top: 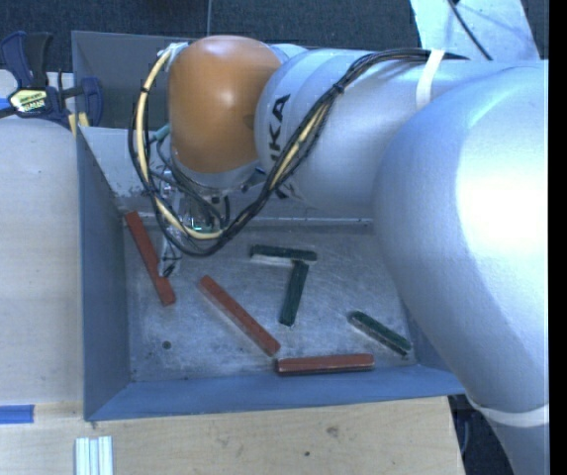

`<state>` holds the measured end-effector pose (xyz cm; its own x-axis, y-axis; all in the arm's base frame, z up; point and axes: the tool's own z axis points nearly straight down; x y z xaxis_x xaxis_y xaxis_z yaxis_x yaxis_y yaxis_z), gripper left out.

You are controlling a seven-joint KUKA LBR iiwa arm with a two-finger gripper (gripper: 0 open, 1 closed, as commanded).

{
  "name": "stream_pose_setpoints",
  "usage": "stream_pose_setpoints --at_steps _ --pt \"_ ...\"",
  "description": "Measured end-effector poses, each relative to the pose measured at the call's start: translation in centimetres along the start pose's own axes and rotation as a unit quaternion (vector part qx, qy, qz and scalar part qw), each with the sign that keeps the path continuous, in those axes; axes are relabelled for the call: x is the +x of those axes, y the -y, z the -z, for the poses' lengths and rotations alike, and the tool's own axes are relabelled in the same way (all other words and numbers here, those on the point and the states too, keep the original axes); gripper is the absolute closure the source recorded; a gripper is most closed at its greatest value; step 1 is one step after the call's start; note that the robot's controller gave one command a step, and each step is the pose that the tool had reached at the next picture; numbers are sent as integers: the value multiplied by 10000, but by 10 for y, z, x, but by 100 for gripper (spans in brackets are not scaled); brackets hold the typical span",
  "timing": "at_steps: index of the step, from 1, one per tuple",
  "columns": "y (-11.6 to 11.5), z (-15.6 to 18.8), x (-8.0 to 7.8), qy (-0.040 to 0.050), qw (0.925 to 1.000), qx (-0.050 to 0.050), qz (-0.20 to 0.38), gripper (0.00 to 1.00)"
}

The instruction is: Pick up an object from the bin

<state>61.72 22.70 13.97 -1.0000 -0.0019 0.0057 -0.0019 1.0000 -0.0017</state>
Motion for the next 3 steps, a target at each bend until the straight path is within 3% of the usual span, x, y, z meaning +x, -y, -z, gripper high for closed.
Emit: stream_pose_setpoints --at_steps 1,2,3 --pt "61 -75 8 3 9997 9 -262 0" --pt "139 -70 0 31 9939 1 -1099 0" --pt "186 -70 78 17 9963 0 -855 0"
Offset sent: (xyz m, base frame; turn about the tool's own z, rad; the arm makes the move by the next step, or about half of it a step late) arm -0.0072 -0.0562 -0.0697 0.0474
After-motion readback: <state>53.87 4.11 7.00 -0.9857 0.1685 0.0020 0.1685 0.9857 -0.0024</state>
